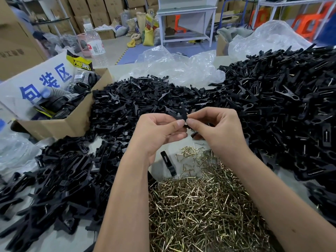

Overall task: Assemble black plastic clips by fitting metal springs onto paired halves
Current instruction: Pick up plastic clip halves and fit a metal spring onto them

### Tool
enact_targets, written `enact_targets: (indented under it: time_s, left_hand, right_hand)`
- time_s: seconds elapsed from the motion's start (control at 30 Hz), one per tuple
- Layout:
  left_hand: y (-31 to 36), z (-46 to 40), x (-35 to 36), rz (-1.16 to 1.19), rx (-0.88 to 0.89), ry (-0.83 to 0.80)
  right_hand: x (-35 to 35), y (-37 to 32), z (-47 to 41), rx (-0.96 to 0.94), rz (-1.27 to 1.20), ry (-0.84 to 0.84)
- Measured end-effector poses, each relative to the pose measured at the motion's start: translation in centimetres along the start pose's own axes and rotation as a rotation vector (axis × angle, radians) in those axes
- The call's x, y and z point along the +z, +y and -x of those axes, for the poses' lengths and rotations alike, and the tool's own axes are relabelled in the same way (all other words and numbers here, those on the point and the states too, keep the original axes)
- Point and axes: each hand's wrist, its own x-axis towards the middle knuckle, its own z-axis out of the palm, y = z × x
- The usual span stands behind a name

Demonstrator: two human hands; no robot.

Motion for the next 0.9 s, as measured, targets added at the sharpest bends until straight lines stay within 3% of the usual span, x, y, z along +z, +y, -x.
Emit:
enact_targets:
  time_s: [0.17, 0.47, 0.6, 0.67, 0.8, 0.9]
  left_hand:
    - [0.0, 0.0, 0.6, -0.016, -0.01, 0.009]
    - [-0.6, -0.7, -0.4, 0.091, -0.033, 0.123]
    - [-1.0, -1.1, -1.0, 0.1, -0.026, 0.21]
    - [-1.2, -1.2, -1.3, 0.07, -0.023, 0.223]
    - [-1.2, -1.0, -1.6, -0.108, -0.01, 0.1]
    - [-1.0, -0.6, -1.6, -0.308, 0.051, -0.084]
  right_hand:
    - [0.5, 0.2, 0.2, -0.14, 0.173, 0.021]
    - [-0.2, -0.5, -0.3, -0.038, 0.066, -0.185]
    - [-0.5, -0.1, -0.1, -0.088, 0.53, -0.271]
    - [-0.2, 0.2, 0.2, -0.074, 0.617, -0.298]
    - [0.4, 0.4, 0.1, -0.026, 0.38, -0.176]
    - [0.1, 0.0, -0.4, 0.076, 0.072, -0.238]
